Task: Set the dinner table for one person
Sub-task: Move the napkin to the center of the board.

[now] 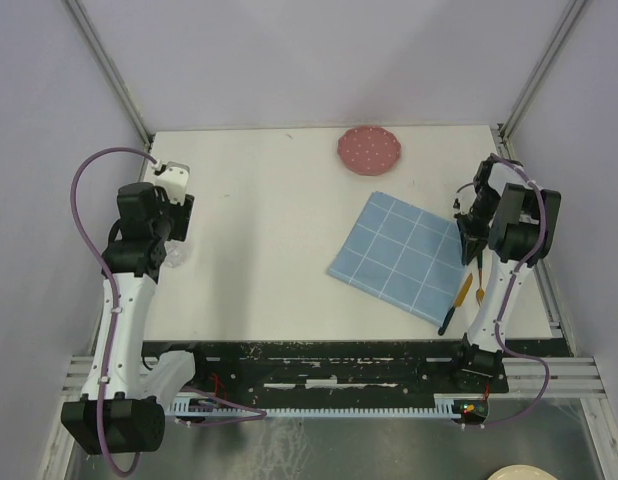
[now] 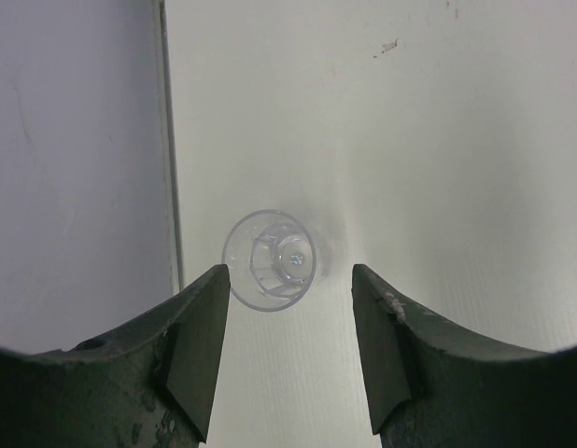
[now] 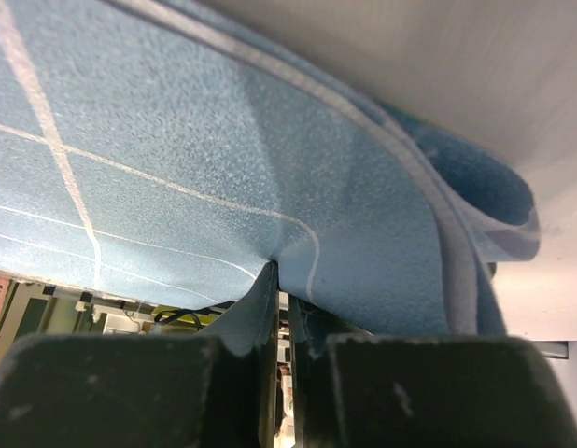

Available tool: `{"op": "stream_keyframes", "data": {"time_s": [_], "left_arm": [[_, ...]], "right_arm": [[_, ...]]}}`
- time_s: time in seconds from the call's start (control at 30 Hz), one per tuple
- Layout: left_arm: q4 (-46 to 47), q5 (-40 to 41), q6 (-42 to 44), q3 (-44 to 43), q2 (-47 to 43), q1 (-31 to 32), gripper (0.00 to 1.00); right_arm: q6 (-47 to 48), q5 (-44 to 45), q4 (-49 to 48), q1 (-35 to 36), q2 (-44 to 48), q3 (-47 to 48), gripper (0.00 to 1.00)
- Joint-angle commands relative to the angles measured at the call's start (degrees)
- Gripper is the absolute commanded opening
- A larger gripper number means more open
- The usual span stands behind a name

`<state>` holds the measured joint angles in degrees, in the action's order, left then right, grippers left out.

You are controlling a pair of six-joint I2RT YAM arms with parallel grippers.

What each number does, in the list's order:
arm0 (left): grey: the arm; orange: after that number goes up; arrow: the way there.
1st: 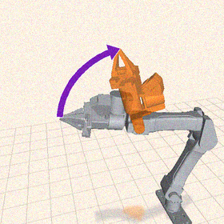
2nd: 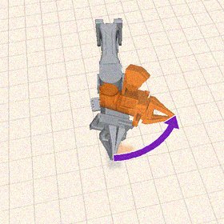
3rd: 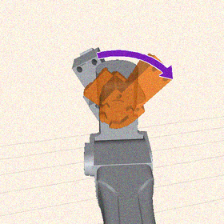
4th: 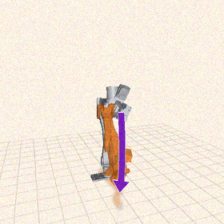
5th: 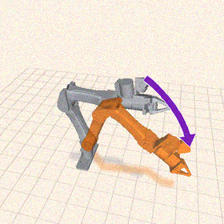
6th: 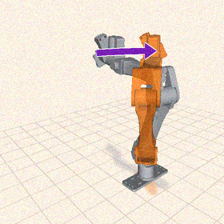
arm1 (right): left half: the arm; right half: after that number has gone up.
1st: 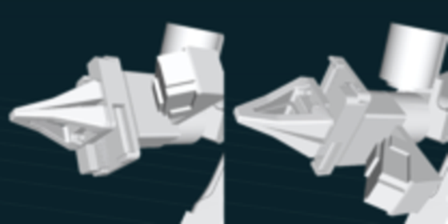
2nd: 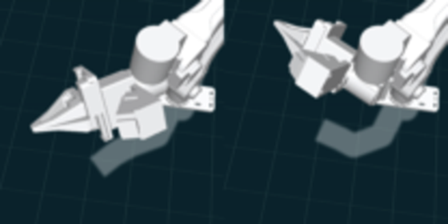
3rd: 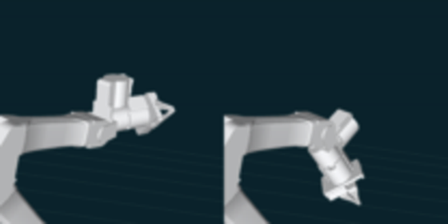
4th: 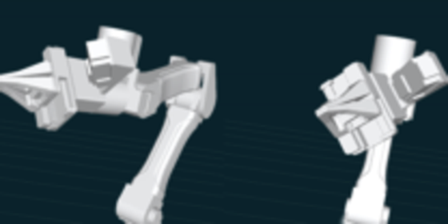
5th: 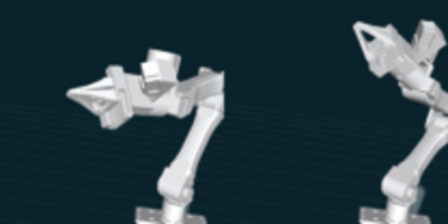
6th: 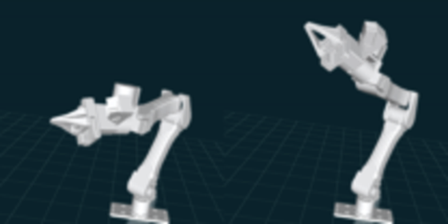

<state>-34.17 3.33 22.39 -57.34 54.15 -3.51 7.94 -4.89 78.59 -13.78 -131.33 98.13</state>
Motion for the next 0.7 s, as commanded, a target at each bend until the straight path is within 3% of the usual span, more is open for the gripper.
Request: {"op": "stream_keyframes", "data": {"time_s": [0.0, 0.1, 0.67], "left_arm": [[1.82, 1.16, 2.83, -3.19, 0.03, -0.17, 0.62], [1.78, 1.33, 3.17, -3.52, 0.19, -0.12, 0.62], [1.75, 0.02, 3.63, -5.91, 1.51, -0.15, 0.62]], "right_arm": [[1.37, 0.2, -3.31, -0.11, -2.65, 4.99, 0.08], [2.17, -0.45, -1.56, -0.11, -4.15, 7.87, 0.02], [10.27, -3.14, 3.81, 9.05, -4.65, 12.43, 0.02]]}}
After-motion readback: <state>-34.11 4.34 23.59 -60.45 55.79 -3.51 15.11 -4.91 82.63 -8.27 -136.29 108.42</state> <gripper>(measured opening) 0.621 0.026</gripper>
